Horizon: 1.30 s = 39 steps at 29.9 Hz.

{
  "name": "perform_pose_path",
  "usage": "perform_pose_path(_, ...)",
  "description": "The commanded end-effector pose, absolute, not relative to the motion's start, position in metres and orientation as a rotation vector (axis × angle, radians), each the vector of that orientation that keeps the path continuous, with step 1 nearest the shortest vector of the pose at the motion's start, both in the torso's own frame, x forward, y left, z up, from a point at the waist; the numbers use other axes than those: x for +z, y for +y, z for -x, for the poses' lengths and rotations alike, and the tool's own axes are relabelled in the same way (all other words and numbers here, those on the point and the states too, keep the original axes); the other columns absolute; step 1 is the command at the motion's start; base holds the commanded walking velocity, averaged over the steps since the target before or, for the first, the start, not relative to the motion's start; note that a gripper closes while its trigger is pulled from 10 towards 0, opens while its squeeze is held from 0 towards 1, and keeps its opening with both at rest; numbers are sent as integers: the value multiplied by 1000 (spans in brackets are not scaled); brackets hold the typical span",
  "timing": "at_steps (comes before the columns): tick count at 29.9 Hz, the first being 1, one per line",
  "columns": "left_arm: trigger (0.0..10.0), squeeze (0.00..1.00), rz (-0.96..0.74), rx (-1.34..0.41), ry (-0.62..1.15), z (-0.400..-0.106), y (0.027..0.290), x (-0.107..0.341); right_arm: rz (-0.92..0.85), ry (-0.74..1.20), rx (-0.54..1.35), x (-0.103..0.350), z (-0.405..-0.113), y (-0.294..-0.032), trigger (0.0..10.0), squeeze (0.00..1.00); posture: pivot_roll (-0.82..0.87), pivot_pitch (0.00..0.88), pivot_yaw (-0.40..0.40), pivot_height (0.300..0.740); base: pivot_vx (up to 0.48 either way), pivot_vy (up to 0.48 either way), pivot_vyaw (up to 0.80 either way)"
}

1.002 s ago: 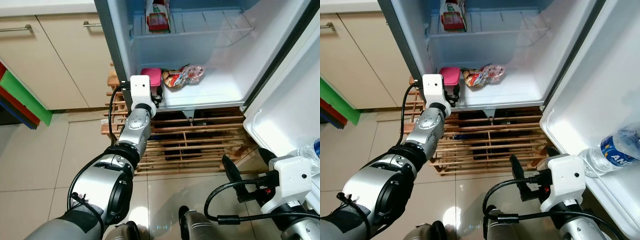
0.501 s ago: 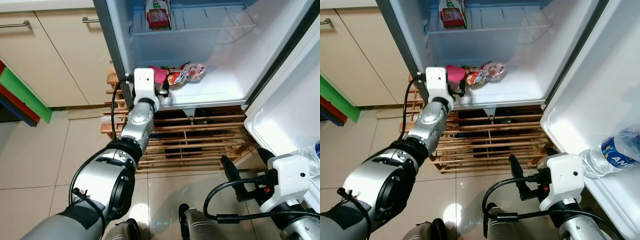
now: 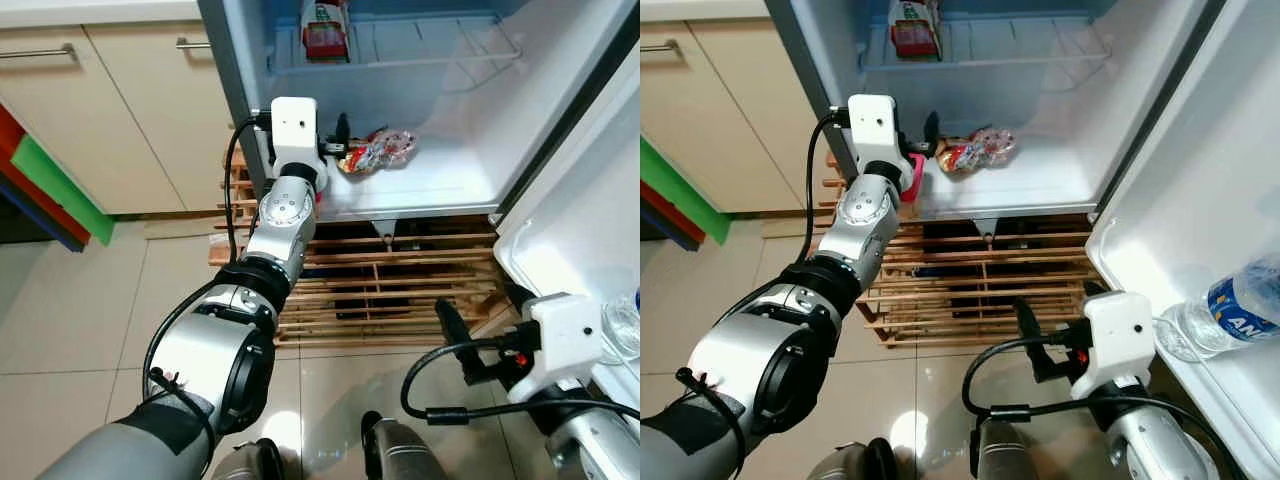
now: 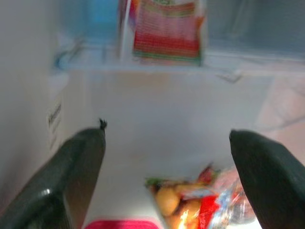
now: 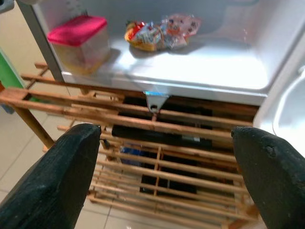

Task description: Restocking fridge

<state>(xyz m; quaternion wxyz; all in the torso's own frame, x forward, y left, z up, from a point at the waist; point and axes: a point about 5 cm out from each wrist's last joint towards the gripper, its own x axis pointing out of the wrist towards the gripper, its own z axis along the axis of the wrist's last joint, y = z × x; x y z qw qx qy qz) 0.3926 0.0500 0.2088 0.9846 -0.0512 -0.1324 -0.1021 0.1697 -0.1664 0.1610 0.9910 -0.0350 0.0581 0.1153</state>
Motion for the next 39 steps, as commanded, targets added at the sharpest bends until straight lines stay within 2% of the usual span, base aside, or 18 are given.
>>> perform_pose_path(1, 10000, 184, 122, -250, -302, -387, 48, 212, 75, 105, 235, 160, -173, -166, 10000, 0, -306, 124, 75, 740, 0, 0, 0)
perform_pose_path(4, 10000, 184, 127, -271, -322, -385, 47, 216, 74, 97, 237, 159, -178, -166, 10000, 0, -299, 114, 76, 740, 0, 0, 0)
perform_pose_path(5, 10000, 0, 132, -300, -344, -382, 45, 220, 73, 88, 240, 159, -181, -165, 10000, 0, -284, 98, 79, 740, 0, 0, 0)
perform_pose_path(7, 10000, 0, 156, -429, -391, -365, 37, 234, 64, 62, 247, 159, -191, -164, 10000, 0, -257, 67, 86, 740, 0, 0, 0)
perform_pose_path(8, 10000, 0, 156, -429, -391, -365, 37, 234, 64, 62, 247, 159, -191, -164, 10000, 0, -257, 67, 86, 740, 0, 0, 0)
perform_pose_path(9, 10000, 0, 121, -539, -379, -354, 32, 234, 43, 48, 237, 158, -201, -166, 10000, 0, -227, 32, 96, 740, 0, 0, 0)
perform_pose_path(11, 10000, 0, 112, -571, -361, -351, 32, 231, 33, 44, 230, 157, -207, -167, 10000, 0, -213, 9, 101, 740, 0, 0, 0)
perform_pose_path(13, 10000, 0, 91, -621, -320, -342, 41, 223, 6, 20, 204, 159, -217, -171, 10000, 0, -201, 0, 108, 740, 0, 0, 0)
perform_pose_path(15, 10000, 0, 85, -643, -248, -330, 61, 211, -26, -5, 166, 160, -231, -177, 10000, 0, -166, 0, 110, 740, 0, 0, 0)
perform_pose_path(18, 10000, 0, 81, -673, -220, -321, 65, 207, -32, -8, 159, 159, -237, -179, 10000, 0, -143, 0, 104, 740, 0, 0, 0)
perform_pose_path(21, 10000, 0, 120, -717, -174, -294, 70, 205, -48, -15, 175, 153, -247, -176, 10000, 0, -100, 0, 87, 740, 0, 0, 0)
perform_pose_path(26, 10000, 0, 138, -572, -162, -295, 89, 200, -57, -31, 151, 152, -265, -182, 10000, 0, -70, 0, 68, 740, 0, 0, 0)
perform_pose_path(29, 10000, 0, 133, -506, -165, -300, 98, 201, -43, -35, 162, 153, -275, -179, 10000, 0, -64, 0, 63, 740, 0, 480, -588)
perform_pose_path(36, 10000, 0, 83, -441, -118, -309, 104, 189, -40, -44, 182, 148, -281, -172, 10000, 0, -74, 0, 65, 740, 0, 480, -773)
perform_pose_path(39, 10000, 0, 44, -382, -94, -316, 108, 183, -37, -38, 186, 144, -279, -170, 10000, 0, -79, 0, 68, 740, 0, 160, 0)
